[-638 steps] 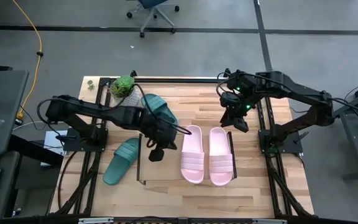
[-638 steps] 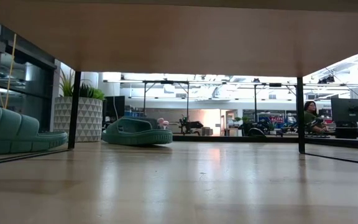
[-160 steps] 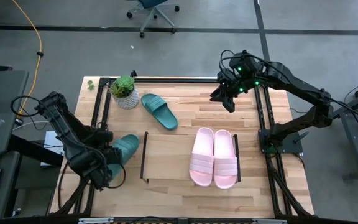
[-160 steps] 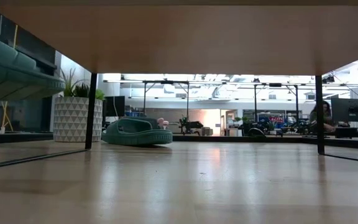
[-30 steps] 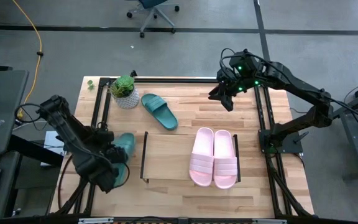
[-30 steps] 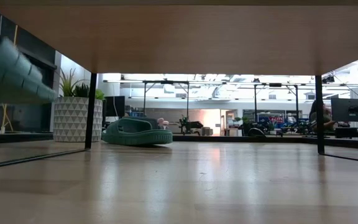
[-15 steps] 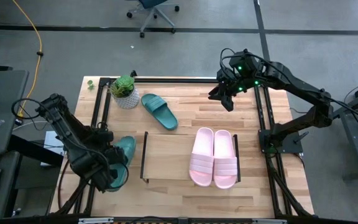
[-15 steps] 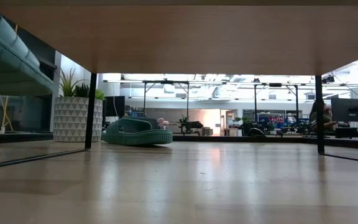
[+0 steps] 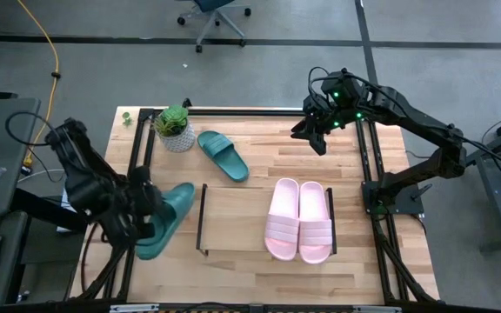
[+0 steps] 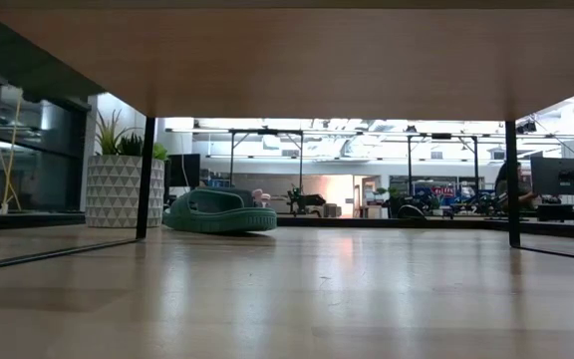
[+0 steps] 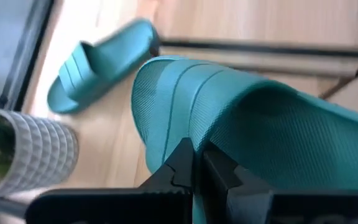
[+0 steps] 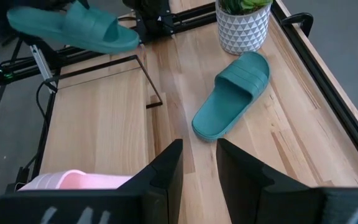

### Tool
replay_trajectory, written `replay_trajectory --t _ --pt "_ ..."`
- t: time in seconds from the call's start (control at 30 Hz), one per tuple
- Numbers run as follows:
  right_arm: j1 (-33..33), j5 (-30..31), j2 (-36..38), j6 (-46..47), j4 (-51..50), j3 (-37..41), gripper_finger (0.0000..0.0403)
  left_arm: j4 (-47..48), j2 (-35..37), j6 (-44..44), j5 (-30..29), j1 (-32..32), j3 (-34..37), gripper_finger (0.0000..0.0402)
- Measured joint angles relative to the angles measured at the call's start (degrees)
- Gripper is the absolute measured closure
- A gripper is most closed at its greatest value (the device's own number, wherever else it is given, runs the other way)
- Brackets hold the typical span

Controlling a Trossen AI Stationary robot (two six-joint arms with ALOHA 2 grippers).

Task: Pick and place slides into the shelf
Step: Put the bottom green slide on the shelf

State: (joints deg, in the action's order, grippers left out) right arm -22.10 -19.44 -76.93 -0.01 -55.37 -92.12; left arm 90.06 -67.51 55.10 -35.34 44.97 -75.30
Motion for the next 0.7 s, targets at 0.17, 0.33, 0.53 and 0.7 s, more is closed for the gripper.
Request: replay_trajectory --t 0.17,0.33,0.53,0.7 --pt "-0.01 0.0 0.0 0.0 0.0 0.0 0.0316 0.0 1.81 -1.09 -8.76 -0.01 -3.27 0.0401" --pt "-0.01 -0.02 0.0 0.0 0.0 0.0 0.0316 0.0 1.23 -7.23 -14.07 -3.99 -9.3 0.0401" --pt "0.01 -0.41 0.0 0.0 -0.1 0.0 0.0316 0.02 -4.71 -22.06 -11.42 -13.19 -20.1 0.0401" --pt "-0.01 -0.48 0.0 0.0 -1.35 0.0 0.0316 -0.1 -13.13 -32.7 -9.87 -18.99 -32.33 0.0401"
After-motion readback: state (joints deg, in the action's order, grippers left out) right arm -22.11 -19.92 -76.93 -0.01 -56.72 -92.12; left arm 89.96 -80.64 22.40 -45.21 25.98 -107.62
